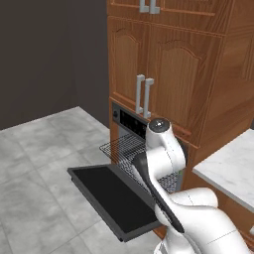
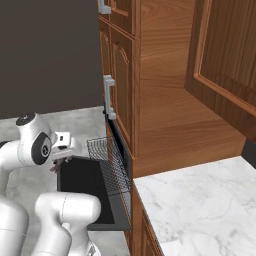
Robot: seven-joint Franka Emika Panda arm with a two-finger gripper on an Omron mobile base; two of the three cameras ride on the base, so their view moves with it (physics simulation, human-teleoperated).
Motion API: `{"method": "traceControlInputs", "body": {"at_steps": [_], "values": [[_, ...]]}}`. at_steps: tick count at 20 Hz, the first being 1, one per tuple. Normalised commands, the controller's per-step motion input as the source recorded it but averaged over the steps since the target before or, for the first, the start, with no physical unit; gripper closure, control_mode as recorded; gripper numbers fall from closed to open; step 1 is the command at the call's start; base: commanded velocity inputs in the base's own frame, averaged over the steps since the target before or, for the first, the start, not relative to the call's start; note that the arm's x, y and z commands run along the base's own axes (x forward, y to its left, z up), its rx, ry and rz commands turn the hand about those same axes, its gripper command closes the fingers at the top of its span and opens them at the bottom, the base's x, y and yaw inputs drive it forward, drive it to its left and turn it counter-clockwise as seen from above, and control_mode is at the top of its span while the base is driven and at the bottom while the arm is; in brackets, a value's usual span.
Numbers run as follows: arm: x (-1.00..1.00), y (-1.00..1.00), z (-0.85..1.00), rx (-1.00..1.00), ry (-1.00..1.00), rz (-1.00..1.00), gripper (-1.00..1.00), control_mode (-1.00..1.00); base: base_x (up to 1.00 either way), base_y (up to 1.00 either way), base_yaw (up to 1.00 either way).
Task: Place the fish on the top rack of the oven, and slide the tray back inside. Close the oven door.
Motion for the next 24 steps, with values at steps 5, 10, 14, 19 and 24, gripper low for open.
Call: {"method": "traceControlInputs", "body": {"at_steps": [5, 10, 14, 19, 24], "values": [[0.33, 0.0, -0.25, -0.03, 0.0, 0.0, 1.0, -1.0, 0.0, 0.0, 0.0], [0.36, 0.0, -0.28, -0.02, 0.0, 0.0, 1.0, -1.0, 0.0, 0.0, 0.0], [0.31, 0.0, -0.24, -0.03, 0.0, 0.0, 1.0, -1.0, 0.0, 0.0, 0.0], [0.22, 0.0, -0.16, -0.03, 0.0, 0.0, 1.0, -1.0, 0.0, 0.0, 0.0], [0.2, 0.0, -0.13, -0.03, 0.0, 0.01, 1.0, -1.0, 0.0, 0.0, 0.0]]}}
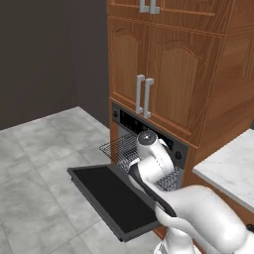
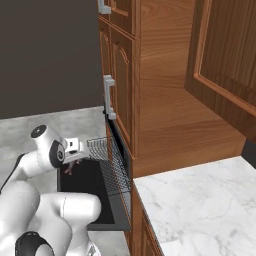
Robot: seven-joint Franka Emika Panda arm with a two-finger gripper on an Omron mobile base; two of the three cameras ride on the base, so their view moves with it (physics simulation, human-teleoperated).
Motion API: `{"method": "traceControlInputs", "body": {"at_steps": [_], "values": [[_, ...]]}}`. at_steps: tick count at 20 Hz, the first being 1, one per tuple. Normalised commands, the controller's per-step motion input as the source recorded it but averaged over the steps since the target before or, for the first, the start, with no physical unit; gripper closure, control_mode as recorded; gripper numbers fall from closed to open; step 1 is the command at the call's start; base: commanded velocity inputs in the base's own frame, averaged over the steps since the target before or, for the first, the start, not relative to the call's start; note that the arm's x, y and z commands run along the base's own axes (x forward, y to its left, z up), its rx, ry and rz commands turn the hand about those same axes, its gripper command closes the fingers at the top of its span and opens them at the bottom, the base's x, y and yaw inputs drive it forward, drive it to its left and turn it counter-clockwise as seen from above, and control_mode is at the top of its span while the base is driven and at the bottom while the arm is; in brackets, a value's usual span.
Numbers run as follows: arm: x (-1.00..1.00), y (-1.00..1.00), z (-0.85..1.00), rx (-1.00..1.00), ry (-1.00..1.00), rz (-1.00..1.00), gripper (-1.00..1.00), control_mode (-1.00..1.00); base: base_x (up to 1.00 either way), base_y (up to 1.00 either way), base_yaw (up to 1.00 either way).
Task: Place the fish on the top rack of the oven, and slide the tray back inside. Close the oven door.
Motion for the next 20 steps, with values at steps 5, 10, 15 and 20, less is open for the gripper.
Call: {"method": "traceControlInputs", "body": {"at_steps": [5, 10, 15, 20], "values": [[0.14, 0.0, -0.11, -0.01, 0.0, 0.02, 1.0, -1.0, 0.0, 0.0, 0.0], [0.02, -0.09, -0.18, 0.0, 0.0, 0.03, 1.0, -1.0, 0.0, 0.0, 0.0], [0.04, -0.06, -0.29, -0.01, 0.0, 0.01, 1.0, -1.0, 0.0, 0.0, 0.0], [0.09, -0.01, -0.26, -0.01, 0.0, 0.01, 1.0, -1.0, 0.0, 0.0, 0.0]]}}
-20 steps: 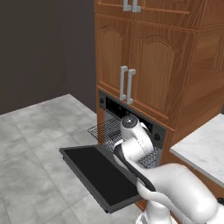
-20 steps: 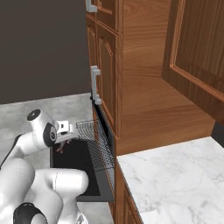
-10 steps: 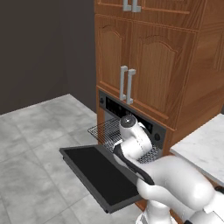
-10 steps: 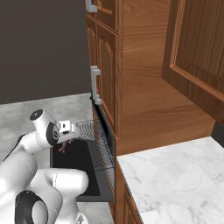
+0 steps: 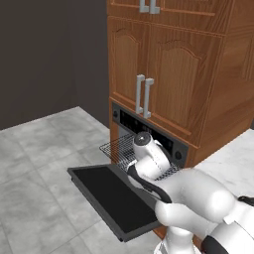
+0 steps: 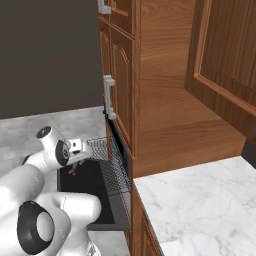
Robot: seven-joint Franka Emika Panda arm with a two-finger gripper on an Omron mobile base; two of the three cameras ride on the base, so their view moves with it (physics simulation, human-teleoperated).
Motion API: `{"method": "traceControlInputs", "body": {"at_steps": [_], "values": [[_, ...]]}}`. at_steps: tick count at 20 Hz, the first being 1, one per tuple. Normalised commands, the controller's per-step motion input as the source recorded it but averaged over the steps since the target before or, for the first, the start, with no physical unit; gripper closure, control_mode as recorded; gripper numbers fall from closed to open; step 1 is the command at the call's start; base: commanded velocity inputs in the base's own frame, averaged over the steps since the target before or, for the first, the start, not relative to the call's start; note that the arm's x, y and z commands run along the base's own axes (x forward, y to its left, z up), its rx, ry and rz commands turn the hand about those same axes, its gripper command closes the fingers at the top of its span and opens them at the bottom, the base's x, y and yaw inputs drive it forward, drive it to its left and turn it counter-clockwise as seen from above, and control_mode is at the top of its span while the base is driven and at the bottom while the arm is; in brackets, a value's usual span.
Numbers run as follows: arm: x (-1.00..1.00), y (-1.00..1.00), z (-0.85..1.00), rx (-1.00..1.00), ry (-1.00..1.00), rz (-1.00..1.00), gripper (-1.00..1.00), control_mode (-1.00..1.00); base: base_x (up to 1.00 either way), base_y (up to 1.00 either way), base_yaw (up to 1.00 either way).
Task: Place the fish on the top rack of the oven, and slide the tray back inside. Close the oven door.
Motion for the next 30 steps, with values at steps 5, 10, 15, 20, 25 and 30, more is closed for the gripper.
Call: {"method": "traceControlInputs", "body": {"at_steps": [5, 10, 15, 20, 25, 30], "values": [[0.06, -0.11, -0.26, -0.01, 0.0, 0.0, 1.0, -1.0, 0.0, 0.0, 0.0], [0.1, -0.21, -0.24, 0.0, 0.0, 0.0, 1.0, -1.0, 0.0, 0.0, 0.0], [0.13, -0.16, -0.25, 0.0, 0.0, 0.0, 1.0, -1.0, 0.0, 0.0, 0.0], [0.12, -0.05, -0.29, 0.0, 0.0, 0.0, 1.0, -1.0, 0.0, 0.0, 0.0], [0.08, -0.02, -0.29, -0.01, 0.0, 0.0, 1.0, -1.0, 0.0, 0.0, 0.0], [0.11, -0.09, -0.24, 0.0, 0.0, 0.0, 1.0, -1.0, 0.0, 0.0, 0.0]]}}
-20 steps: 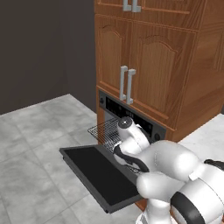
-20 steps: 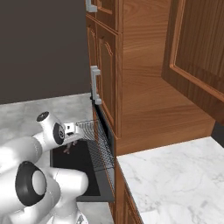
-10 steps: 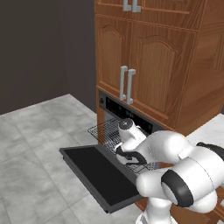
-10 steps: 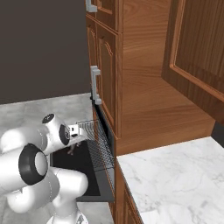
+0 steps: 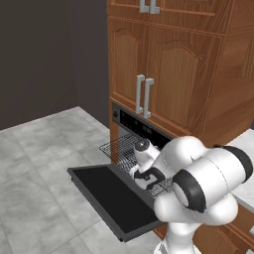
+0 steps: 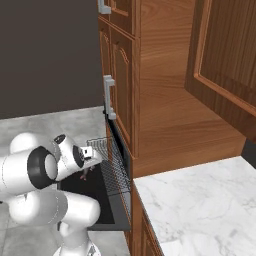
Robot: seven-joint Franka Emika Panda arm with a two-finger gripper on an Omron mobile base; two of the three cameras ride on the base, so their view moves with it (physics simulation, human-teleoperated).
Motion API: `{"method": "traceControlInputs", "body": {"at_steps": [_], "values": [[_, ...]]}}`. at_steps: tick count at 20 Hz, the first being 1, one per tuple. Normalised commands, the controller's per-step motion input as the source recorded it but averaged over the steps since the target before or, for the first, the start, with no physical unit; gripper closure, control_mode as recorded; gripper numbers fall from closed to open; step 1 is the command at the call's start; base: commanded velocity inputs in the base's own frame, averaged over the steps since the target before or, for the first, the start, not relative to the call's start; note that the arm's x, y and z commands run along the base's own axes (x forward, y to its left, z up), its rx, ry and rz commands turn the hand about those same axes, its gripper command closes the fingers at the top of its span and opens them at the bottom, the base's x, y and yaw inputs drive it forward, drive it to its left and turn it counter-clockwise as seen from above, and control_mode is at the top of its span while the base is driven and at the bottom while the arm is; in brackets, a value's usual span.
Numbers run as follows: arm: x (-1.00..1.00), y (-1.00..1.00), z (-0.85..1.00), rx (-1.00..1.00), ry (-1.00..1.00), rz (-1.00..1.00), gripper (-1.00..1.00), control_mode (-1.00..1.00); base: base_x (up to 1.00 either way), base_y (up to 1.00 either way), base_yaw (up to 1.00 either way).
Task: Place the fish on the top rack of the oven, and slide the tray back inside. Close the oven door.
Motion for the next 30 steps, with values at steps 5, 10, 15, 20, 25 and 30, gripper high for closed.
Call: {"method": "traceControlInputs", "body": {"at_steps": [5, 10, 15, 20, 25, 30], "values": [[0.17, -0.14, -0.22, 0.0, 0.0, 0.0, 1.0, -1.0, 0.0, 0.0, 0.0], [0.18, -0.03, -0.26, 0.0, 0.0, 0.0, 1.0, -1.0, 0.0, 0.0, 0.0], [0.2, -0.02, -0.26, 0.0, 0.0, 0.0, 1.0, -1.0, 0.0, 0.0, 0.0], [0.21, -0.12, -0.21, 0.0, 0.0, 0.0, 1.0, -1.0, 0.0, 0.0, 0.0], [0.24, -0.05, -0.25, 0.0, 0.0, 0.0, 1.0, -1.0, 0.0, 0.0, 0.0], [0.21, 0.0, -0.33, -0.01, 0.0, 0.0, 1.0, -1.0, 0.0, 0.0, 0.0]]}}
